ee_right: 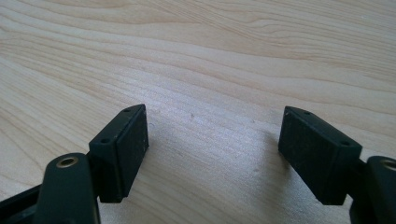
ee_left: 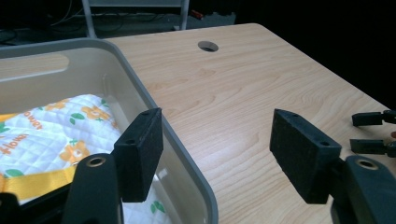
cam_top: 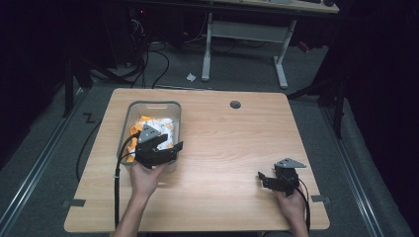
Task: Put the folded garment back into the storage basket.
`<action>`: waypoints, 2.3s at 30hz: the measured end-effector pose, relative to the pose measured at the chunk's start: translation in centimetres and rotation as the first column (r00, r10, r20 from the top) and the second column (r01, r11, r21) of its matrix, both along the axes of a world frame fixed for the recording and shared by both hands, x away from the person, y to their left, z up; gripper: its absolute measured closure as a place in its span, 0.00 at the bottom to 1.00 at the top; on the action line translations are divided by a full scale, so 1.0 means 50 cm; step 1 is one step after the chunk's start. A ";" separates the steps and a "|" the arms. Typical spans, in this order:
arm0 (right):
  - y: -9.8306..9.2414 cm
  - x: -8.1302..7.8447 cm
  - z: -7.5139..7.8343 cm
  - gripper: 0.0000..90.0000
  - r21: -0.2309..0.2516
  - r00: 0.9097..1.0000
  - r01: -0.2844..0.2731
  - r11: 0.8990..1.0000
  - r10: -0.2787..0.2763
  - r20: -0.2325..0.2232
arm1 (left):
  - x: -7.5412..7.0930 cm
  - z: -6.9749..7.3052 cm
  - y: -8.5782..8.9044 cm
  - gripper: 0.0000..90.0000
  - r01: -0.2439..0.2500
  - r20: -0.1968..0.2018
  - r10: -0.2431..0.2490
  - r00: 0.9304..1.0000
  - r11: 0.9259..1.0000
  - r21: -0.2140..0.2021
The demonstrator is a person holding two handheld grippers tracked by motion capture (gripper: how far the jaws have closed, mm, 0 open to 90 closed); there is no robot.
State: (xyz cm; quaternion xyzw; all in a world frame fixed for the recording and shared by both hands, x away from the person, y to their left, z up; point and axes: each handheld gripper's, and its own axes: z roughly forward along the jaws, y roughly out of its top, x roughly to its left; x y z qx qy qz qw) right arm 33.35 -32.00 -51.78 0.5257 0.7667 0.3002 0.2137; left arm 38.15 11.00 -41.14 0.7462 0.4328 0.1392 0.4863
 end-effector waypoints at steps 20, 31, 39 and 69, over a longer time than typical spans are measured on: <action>0.000 0.000 0.000 0.27 0.001 1.000 0.001 1.000 -0.001 -0.001 | -0.022 -0.015 -0.041 0.39 0.058 -0.009 -0.058 0.998 0.998 0.008; 0.000 0.000 0.000 0.27 0.001 1.000 0.001 1.000 -0.001 -0.001 | -0.036 -0.026 -0.072 0.39 0.099 -0.015 -0.099 0.995 0.995 0.023; 0.000 0.000 0.000 0.27 0.001 1.000 0.001 1.000 -0.001 -0.001 | -0.042 -0.039 -0.093 0.39 0.122 -0.026 -0.121 0.992 0.992 0.027; 0.000 0.000 0.000 0.27 0.001 1.000 0.001 1.000 -0.001 -0.001 | -0.071 -0.110 -0.146 0.39 0.160 -0.080 -0.154 0.985 0.985 0.065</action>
